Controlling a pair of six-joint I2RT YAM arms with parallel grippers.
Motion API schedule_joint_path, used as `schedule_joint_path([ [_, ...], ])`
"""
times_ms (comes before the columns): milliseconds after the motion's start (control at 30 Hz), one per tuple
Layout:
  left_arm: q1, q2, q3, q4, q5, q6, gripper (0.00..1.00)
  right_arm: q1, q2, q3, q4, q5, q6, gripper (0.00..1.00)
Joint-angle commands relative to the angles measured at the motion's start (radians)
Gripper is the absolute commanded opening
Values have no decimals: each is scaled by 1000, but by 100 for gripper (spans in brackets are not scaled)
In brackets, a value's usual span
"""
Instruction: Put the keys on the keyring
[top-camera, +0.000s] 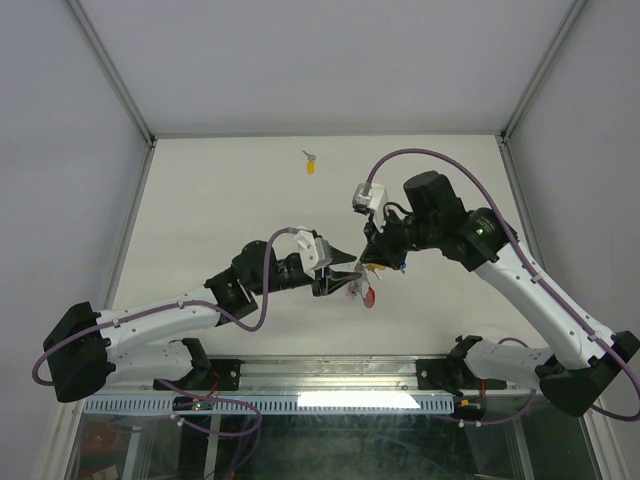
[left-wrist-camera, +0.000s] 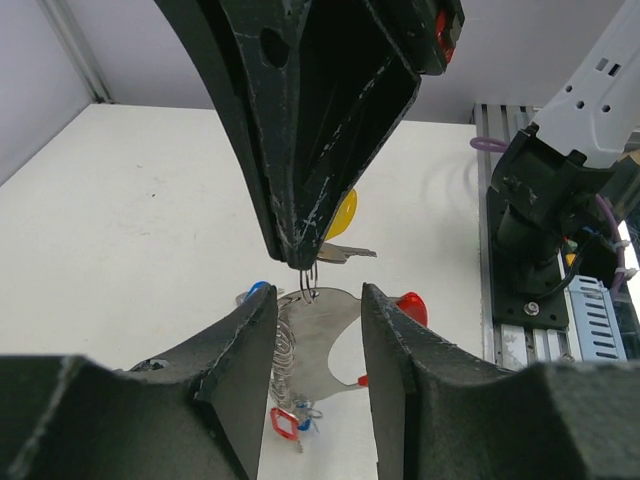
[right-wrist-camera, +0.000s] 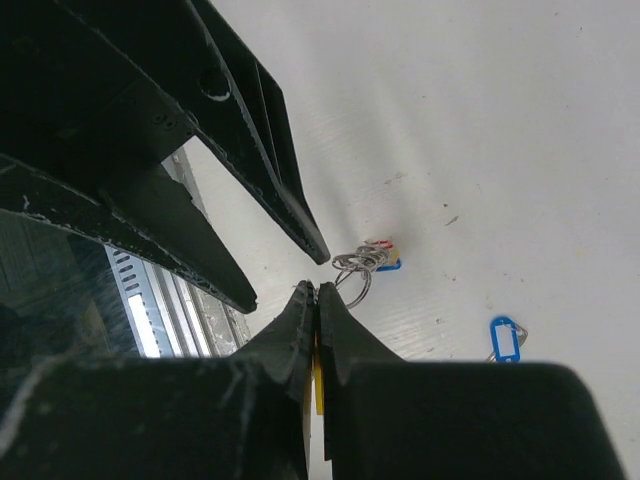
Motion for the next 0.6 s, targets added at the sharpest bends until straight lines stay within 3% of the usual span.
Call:
schedule_joint_path([
  [0,-18,21,60,-18,-34,31,37,5,-11,41,76,-17,33,0],
  [567,-24,43,83,-35,-45,51,26,20,-17,25,94,-28,27,0],
])
